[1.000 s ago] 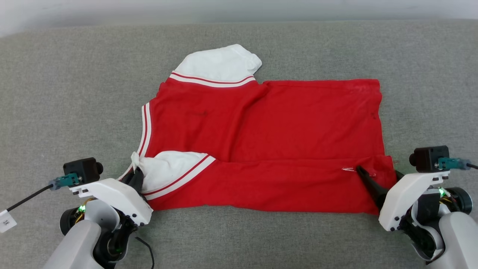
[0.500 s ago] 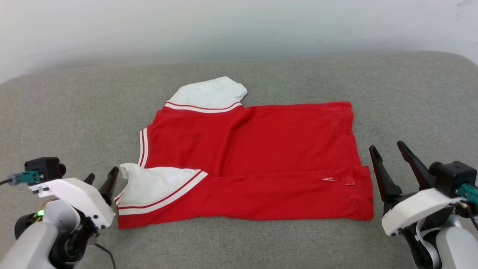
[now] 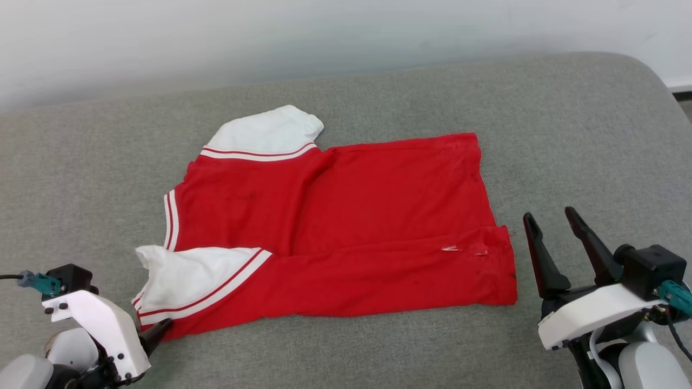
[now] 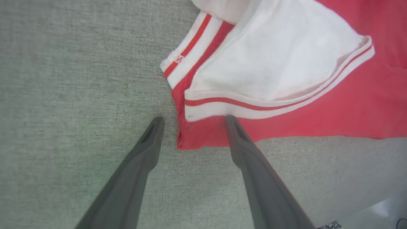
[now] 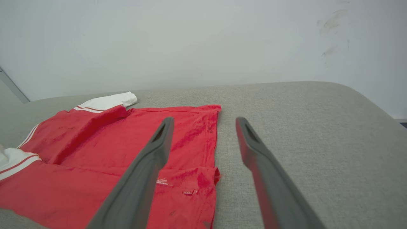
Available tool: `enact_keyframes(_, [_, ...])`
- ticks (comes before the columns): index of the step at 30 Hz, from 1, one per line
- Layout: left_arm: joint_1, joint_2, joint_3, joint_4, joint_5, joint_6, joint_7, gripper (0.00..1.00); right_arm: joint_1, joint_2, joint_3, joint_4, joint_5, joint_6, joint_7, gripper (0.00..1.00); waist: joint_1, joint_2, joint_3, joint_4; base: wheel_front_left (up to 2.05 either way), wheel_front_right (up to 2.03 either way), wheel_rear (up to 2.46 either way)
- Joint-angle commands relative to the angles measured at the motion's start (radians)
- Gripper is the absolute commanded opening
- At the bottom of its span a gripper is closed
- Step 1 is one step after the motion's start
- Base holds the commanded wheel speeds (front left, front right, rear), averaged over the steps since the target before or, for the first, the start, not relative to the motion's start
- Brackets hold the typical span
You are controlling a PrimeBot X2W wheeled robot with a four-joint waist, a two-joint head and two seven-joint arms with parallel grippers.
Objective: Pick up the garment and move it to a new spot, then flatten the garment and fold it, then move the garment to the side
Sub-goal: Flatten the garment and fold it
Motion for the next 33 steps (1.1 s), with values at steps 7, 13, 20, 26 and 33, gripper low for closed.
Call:
enact_keyframes(7, [-0.014, -0.073, -0.017, 0.083, 0.005, -0.014, -0.046, 0.14, -0.015, 0.002, -0.011, 0.002, 0.016, -0.001, 0.029, 1.0, 0.0001, 0.0, 0.043, -0.017, 0.0, 0.0, 0.0])
enact_keyframes(13, [-0.03, -0.128, -0.028, 0.128, 0.004, -0.055, -0.092, 0.0, -0.016, -0.024, -0.042, 0.005, 0.065, -0.001, 0.112, 1.0, 0.0001, 0.0, 0.045, 0.0, 0.0, 0.0, 0.0])
enact_keyframes(20, [-0.074, -0.119, 0.002, 0.104, 0.059, -0.078, -0.209, 0.0, -0.001, -0.08, -0.092, 0.047, 0.166, -0.001, 0.454, 1.0, 0.0001, 0.0, 0.03, 0.031, 0.0, 0.0, 0.0])
enact_keyframes(26, [-0.083, -0.113, 0.003, 0.004, 0.102, -0.049, -0.255, 0.0, -0.011, -0.095, -0.087, 0.038, 0.223, -0.001, 0.676, 1.0, 0.0001, 0.0, 0.04, 0.06, 0.0, 0.0, 0.0])
enact_keyframes(33, [-0.077, -0.111, -0.007, -0.098, 0.124, -0.017, -0.253, 0.0, -0.086, -0.054, -0.053, 0.142, 0.262, -0.001, 0.778, 1.0, 0.0001, 0.0, 0.086, 0.095, 0.0, 0.0, 0.0])
